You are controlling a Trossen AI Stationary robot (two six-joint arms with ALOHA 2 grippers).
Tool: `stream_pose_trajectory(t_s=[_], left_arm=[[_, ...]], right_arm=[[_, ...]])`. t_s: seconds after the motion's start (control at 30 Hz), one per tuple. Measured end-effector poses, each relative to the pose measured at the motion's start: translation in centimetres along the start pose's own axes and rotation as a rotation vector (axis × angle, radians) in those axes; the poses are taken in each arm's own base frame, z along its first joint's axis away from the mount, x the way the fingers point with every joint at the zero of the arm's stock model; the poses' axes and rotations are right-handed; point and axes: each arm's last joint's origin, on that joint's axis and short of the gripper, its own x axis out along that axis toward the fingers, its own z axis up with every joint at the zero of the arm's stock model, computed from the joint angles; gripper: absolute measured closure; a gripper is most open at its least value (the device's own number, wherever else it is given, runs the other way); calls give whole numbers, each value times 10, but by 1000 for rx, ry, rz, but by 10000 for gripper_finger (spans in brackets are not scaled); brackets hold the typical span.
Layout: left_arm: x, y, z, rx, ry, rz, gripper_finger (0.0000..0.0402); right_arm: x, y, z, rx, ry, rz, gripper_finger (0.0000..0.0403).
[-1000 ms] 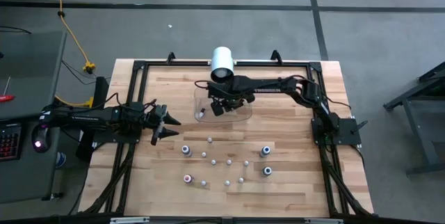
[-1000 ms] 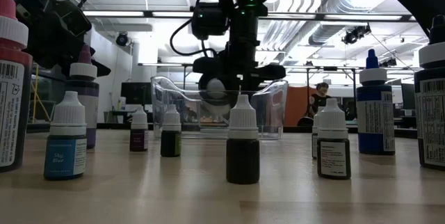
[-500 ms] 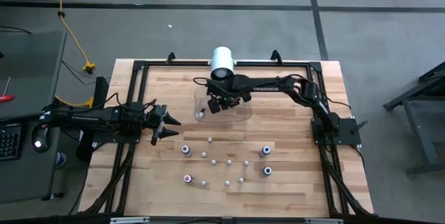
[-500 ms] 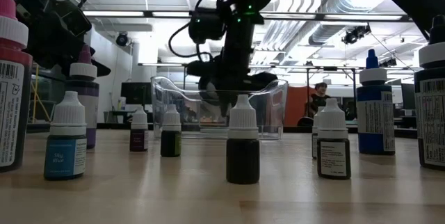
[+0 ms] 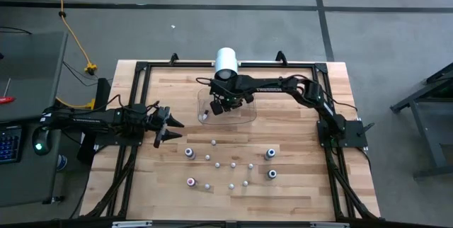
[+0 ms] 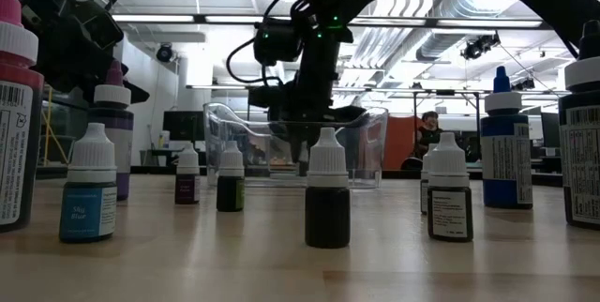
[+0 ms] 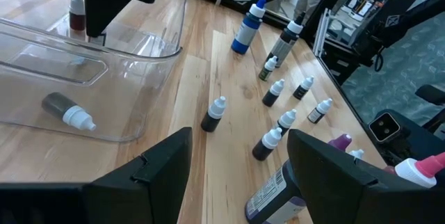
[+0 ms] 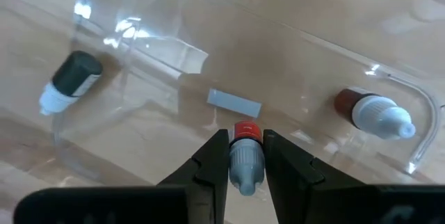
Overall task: Pick & Place food coloring
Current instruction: Put the small red food coloring bottle into the transparent bin, then put the small black food coloring bottle into the transparent bin
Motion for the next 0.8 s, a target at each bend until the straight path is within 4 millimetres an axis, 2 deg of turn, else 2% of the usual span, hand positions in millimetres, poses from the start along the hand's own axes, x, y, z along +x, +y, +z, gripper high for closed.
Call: stream_pose_trajectory(t_s=[0.23,0.57,0.8], left_arm=[[0,0,0,0,0,1,167],[0,0,0,0,0,1,167],[0,0,0,0,-1,1,167]], right_arm=[[0,0,0,-22,-2,-2,317],[0,-1,1,-24,-13,-16,257],[-2,-2,3,-35,-25,-20,236]])
